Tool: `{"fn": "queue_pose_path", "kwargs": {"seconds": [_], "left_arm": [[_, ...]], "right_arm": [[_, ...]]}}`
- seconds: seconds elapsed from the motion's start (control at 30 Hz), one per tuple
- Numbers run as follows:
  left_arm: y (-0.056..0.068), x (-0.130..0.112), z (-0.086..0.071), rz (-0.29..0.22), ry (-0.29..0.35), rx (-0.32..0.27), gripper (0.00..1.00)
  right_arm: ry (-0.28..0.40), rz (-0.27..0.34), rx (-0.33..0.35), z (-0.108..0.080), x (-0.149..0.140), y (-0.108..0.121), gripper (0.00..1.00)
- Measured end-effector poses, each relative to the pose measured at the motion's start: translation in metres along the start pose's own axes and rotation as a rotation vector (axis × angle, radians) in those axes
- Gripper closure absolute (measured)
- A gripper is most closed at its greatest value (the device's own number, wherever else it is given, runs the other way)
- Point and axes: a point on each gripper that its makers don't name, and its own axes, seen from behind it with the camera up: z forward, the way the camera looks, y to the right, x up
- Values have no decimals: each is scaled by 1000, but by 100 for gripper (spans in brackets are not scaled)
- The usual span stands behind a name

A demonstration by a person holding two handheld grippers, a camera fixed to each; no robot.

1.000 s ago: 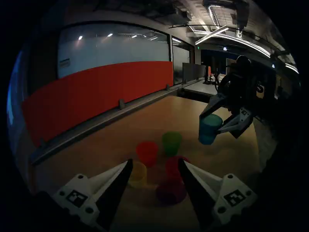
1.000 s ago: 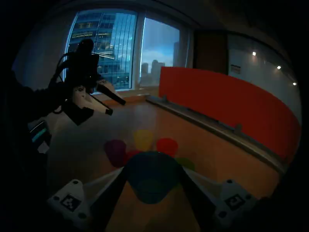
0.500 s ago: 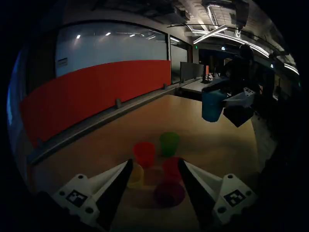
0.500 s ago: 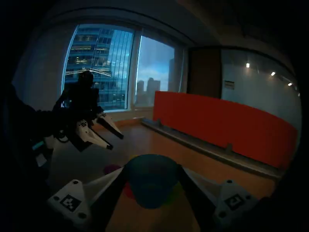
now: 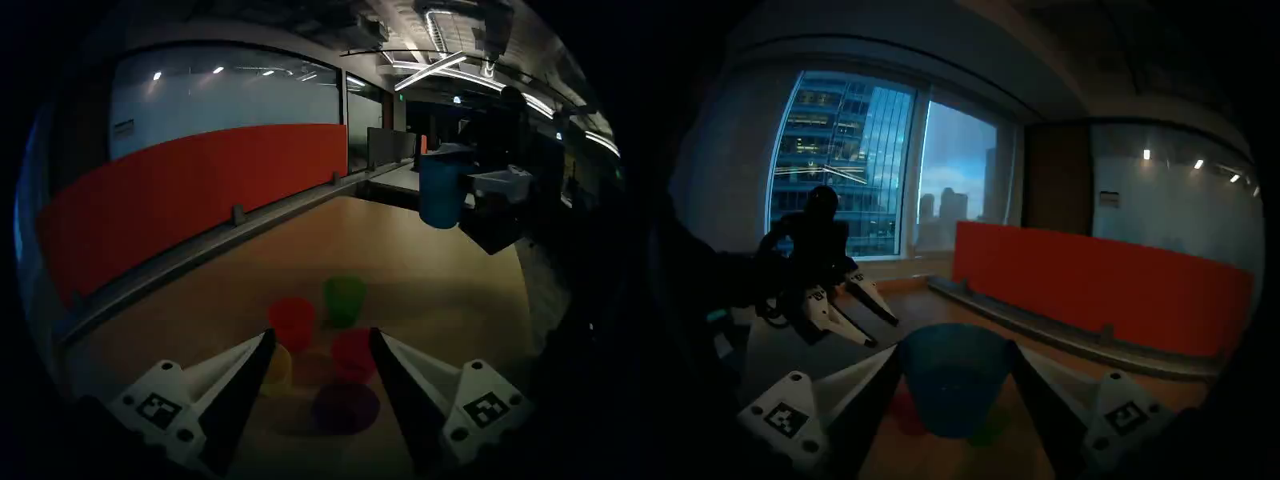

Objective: Pour water

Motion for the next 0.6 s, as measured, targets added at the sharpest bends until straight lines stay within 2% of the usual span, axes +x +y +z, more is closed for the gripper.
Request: {"fn": "queue_pose_path", "kwargs": {"seconds": [0.27,0.6], "left_arm": [[3,-2,7,10,-19,-19,14],[8,-3,25,29,-48,-35,14]], "right_arm": [[24,-9,-22,-5,12,6,6],[45,-24,-54,-10,26,12,6]]}}
